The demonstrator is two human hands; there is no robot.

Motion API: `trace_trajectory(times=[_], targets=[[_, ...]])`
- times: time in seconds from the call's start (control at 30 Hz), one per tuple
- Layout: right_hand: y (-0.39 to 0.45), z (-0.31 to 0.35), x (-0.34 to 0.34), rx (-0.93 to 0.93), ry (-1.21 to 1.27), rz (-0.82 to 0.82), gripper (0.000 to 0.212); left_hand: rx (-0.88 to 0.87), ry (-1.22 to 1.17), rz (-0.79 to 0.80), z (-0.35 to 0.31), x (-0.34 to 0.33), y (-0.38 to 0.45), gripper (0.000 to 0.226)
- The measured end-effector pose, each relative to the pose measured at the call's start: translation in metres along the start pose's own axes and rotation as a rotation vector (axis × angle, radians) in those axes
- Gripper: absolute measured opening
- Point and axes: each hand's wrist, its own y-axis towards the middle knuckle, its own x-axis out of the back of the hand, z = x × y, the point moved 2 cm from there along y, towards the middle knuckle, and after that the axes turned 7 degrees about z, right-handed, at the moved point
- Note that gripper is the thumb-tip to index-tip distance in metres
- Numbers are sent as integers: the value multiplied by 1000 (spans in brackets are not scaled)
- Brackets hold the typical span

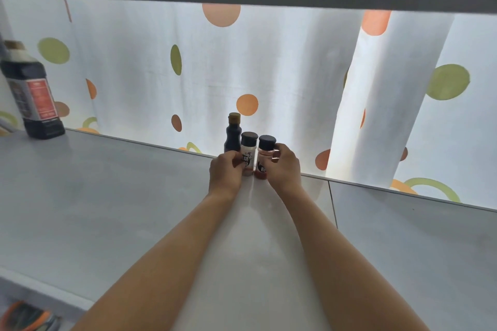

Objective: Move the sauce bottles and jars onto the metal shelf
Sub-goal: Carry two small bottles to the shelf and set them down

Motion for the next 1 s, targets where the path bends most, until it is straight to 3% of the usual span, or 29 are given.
trace_trajectory(times=[0.5, 0.83, 1.0], targets=[[5, -9, -9, 24, -74, -48, 33, -90, 49, 64, 1, -5, -3, 26], [-9, -14, -7, -113, -237, 24, 68, -101, 307, 88, -7, 1, -15, 24], [-42, -9, 7, -165, -547, 14, 47, -163, 616, 257, -6, -4, -18, 26]])
